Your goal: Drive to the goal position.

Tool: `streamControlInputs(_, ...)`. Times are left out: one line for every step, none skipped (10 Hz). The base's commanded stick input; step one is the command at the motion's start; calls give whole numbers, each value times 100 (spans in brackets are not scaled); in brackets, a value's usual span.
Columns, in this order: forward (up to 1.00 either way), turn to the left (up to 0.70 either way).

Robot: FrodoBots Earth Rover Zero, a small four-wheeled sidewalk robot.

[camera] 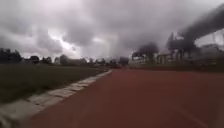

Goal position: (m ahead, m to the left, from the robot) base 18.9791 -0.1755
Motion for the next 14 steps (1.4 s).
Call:
streamControlInputs(70, 0)
streamControlInputs(70, 0)
streamControlInputs(70, 0)
streamControlInputs(70, 0)
streamControlInputs(70, 0)
streamControlInputs(70, 0)
streamControlInputs(70, 0)
streamControlInputs(70, 0)
streamControlInputs(70, 0)
streamControlInputs(70, 0)
streamControlInputs(70, 0)
streamControlInputs(70, 0)
streamControlInputs(70, 0)
streamControlInputs(70, 0)
